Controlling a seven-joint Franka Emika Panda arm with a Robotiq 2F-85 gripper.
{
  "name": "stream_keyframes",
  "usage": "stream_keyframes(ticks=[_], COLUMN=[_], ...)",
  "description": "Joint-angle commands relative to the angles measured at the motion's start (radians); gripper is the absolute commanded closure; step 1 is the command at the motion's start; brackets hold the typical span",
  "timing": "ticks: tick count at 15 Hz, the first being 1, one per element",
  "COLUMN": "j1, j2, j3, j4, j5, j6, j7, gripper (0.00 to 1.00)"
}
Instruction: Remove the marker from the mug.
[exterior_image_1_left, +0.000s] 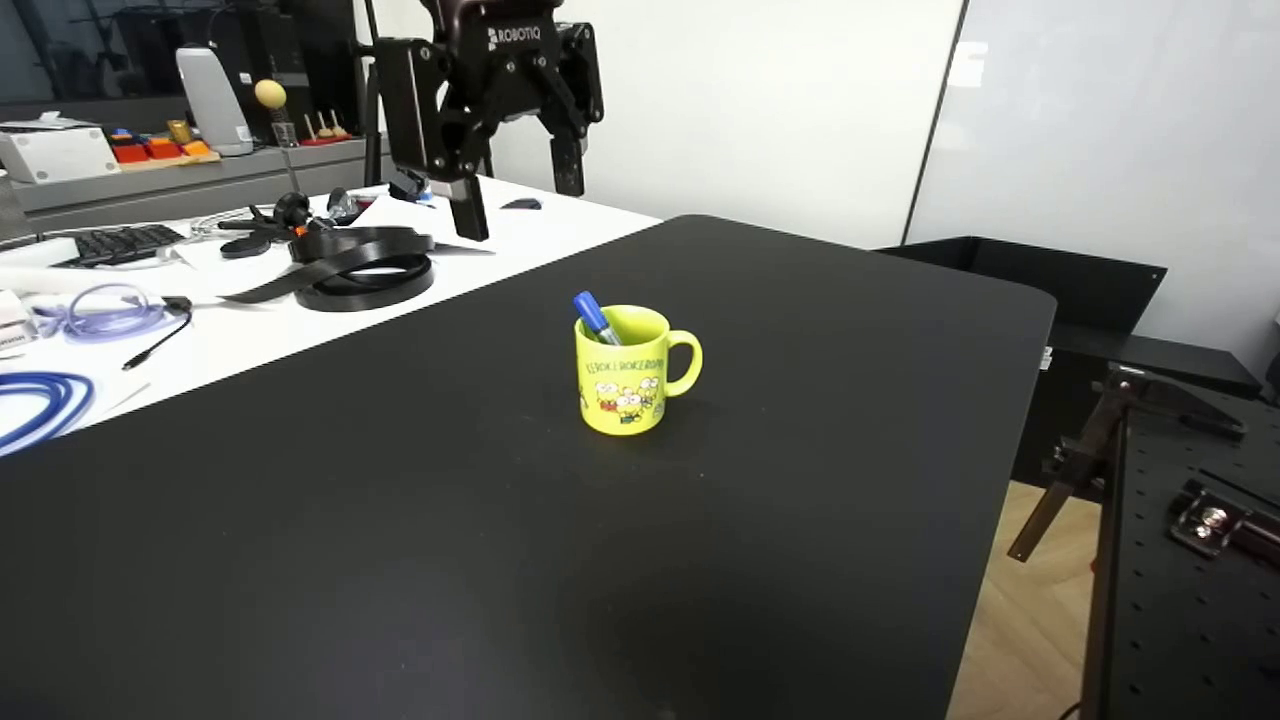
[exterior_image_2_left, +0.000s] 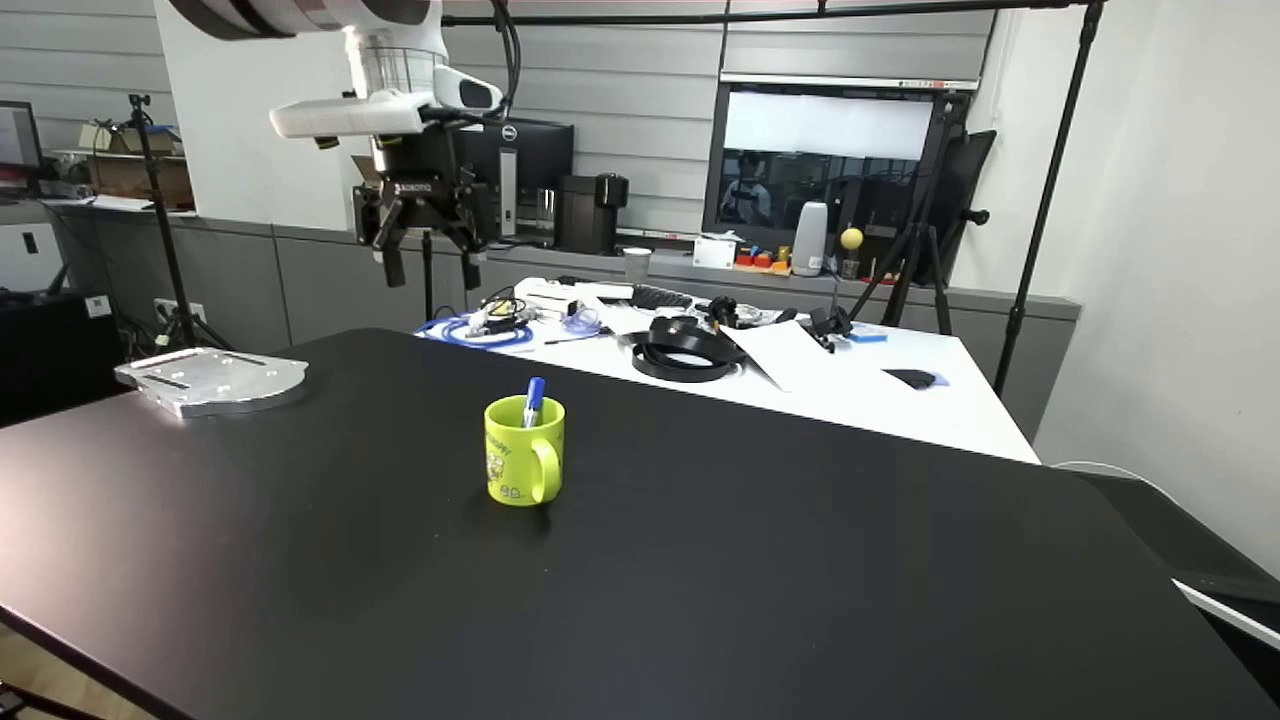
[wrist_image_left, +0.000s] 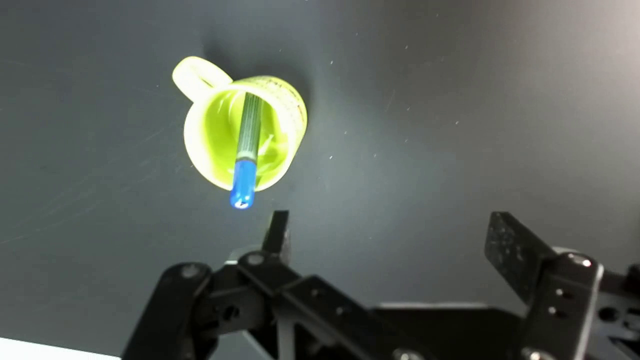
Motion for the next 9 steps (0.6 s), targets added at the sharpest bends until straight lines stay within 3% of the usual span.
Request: stream_keyframes(ticks=[1,9], j1=[-0.002,-0.036], j2=[0.034,0.169], j3=[-0.062,-0.142], j4=[0.024,0.154], j5=[-0.089,-0.065], j6=[0.059,-0.064], j7=[0.123,0.094], gripper=[0.0,0.0])
